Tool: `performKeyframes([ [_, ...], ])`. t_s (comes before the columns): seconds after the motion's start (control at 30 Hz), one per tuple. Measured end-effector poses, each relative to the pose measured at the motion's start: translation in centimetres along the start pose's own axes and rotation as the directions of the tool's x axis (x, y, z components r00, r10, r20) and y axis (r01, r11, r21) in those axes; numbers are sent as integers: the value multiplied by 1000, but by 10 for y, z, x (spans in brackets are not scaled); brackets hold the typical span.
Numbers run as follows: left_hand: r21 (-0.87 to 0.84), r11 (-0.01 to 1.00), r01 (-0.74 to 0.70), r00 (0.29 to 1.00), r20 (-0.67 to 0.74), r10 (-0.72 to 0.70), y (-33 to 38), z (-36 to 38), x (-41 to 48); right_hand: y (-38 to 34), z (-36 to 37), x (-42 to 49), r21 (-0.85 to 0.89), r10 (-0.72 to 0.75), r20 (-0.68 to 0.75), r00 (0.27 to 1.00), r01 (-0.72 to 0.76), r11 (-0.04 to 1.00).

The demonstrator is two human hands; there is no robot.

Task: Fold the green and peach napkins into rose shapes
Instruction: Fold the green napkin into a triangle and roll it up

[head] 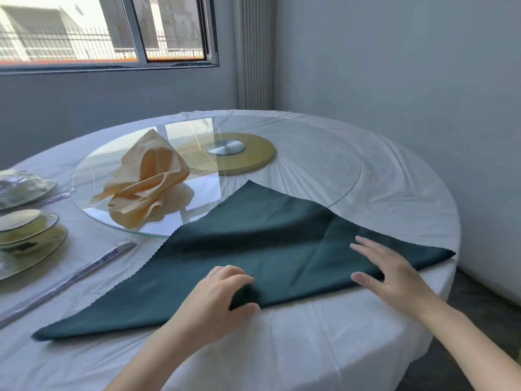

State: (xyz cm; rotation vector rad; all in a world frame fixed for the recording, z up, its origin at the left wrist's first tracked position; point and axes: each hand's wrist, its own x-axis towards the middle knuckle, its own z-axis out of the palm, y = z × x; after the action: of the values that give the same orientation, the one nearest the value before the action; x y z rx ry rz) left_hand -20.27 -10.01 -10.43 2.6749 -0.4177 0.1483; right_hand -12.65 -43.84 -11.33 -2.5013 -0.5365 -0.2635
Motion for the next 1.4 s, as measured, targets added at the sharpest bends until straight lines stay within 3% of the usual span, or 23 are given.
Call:
performKeyframes([
  [0.07, 18, 1000, -21, 1000, -23, 21, -10, -2, -15, -12, 11, -1, -79, -191, 13, 982, 191, 978],
  [0.17, -36, 999, -31, 996, -89, 27, -18, -3, -27, -18, 21, 2, -215, -456, -53, 889, 435, 874],
  [0.33, 9, 999, -52, 989, -137, 52, -21, -10, -36, -7, 18, 1, -365, -597, -98, 796, 530, 766],
  [0.47, 38, 995, -96, 982, -157, 101, -20, -11, -39, -6, 17, -5, -296, -533, -140, 835, 478, 827],
  [0.6, 58, 997, -56, 987, -148, 64, -21, -19, -46, -3, 19, -16, -151, -420, -68, 905, 407, 901],
  [0.77, 63, 997, 44, 981, -191, -32, -18, -27, -43, -6, 12, -15, -79, -202, -127, 971, 193, 978],
  [0.9, 104, 975, 199, 975, -123, -186, -21, -29, -27, -11, 12, -3, -162, -64, -148, 987, 40, 986],
  [1.03, 158, 956, 246, 966, -120, -228, -21, -30, -16, -18, 12, 6, -243, 35, -104, 994, -59, 968],
  [1.13, 193, 980, 56, 978, -209, -14, -7, -15, -5, -20, 12, 9, -268, 60, -95, 994, -84, 960],
  [1.23, 104, 964, -246, 955, -141, 259, 39, 13, 12, -20, 13, 9, -274, 65, -90, 994, -87, 958],
  [1.33, 17, 945, -327, 944, 54, 326, 76, 40, 38, -20, 12, 11, -307, 46, -93, 995, -73, 949],
  [1.4, 94, 942, -322, 939, 158, 305, 83, 51, 56, -18, 12, 11, -308, 32, -99, 995, -61, 950],
])
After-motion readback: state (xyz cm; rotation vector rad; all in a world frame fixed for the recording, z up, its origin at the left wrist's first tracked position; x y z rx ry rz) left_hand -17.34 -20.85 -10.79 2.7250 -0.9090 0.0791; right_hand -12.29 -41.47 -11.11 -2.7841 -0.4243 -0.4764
